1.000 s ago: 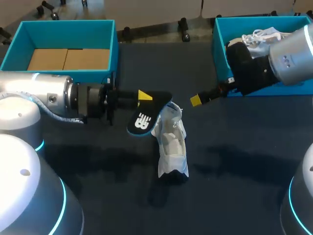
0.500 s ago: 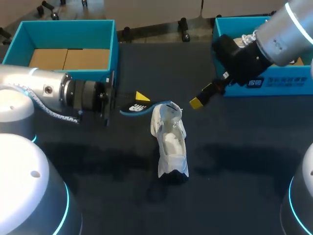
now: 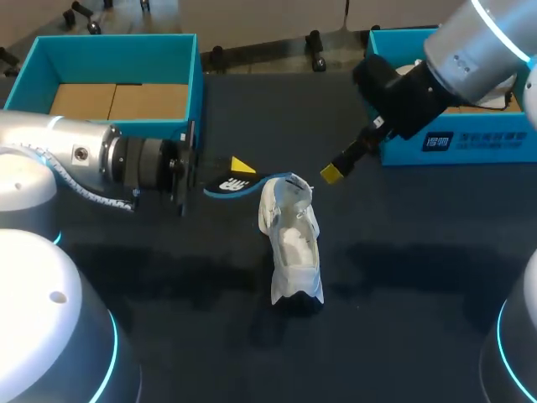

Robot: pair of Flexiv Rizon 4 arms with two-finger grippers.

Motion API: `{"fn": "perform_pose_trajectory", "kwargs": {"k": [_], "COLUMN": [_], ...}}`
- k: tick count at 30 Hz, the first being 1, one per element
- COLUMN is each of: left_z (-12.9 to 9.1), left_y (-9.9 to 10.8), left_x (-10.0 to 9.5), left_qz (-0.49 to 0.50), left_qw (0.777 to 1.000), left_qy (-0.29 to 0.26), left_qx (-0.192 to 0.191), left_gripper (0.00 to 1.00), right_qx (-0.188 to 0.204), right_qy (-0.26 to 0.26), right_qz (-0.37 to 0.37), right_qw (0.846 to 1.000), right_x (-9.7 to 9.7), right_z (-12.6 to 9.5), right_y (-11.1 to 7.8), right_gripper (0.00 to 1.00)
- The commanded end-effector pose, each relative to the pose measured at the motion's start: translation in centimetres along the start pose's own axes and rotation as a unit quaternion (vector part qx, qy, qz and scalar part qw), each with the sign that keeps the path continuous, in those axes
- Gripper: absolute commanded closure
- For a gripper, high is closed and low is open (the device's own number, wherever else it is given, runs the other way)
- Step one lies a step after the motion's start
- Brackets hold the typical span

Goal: Take the shoe out of the shoebox, open the shoe tongue, remove and reinsert the insole, then place the shoe into the shoebox

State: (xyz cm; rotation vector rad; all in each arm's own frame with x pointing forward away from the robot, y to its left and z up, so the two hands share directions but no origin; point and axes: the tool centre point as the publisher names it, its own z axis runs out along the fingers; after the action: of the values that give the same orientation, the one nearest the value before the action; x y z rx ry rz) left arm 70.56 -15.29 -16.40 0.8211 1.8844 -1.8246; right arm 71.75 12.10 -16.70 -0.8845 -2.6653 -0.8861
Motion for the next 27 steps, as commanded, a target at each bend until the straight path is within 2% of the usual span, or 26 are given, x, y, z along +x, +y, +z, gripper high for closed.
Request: {"fn": "perform_pose_trajectory", "kwargs": {"k": [1, 5, 9, 16, 25, 27], "left_z": [0.1, 0.3, 0.5, 0.8, 1.5, 1.6], "left_y": [-0.4, -1.2, -1.8, -1.6, -1.0, -1.1], "left_x": [0.0, 0.3, 0.9, 2.6, 3.9, 4.0], "left_qz": [-0.013, -0.023, -0.033, -0.057, -0.071, -0.072], "left_qw": [1.000, 0.999, 0.999, 0.997, 0.996, 0.996], "left_qy": [-0.004, -0.012, -0.010, -0.018, -0.039, -0.043], "left_qx": [0.012, 0.027, 0.036, 0.043, 0.041, 0.040], "left_gripper": [1.00, 1.00, 1.00, 1.00, 1.00, 1.00], "right_qx": [0.015, 0.043, 0.052, 0.072, 0.085, 0.094], "right_qy": [-0.037, -0.071, -0.097, -0.138, -0.135, -0.138], "right_qz": [-0.040, -0.068, -0.103, -0.154, -0.208, -0.199], "right_qw": [0.998, 0.994, 0.989, 0.976, 0.965, 0.966], "right_x": [0.1, 0.1, -0.3, -0.9, -1.5, -1.5], "right_z": [0.1, 0.5, 0.9, 1.7, 3.1, 3.2], "right_y": [-0.6, -1.7, -2.7, -3.5, -4.5, -4.6], "right_gripper": [0.00, 0.00, 0.00, 0.00, 0.00, 0.00]}}
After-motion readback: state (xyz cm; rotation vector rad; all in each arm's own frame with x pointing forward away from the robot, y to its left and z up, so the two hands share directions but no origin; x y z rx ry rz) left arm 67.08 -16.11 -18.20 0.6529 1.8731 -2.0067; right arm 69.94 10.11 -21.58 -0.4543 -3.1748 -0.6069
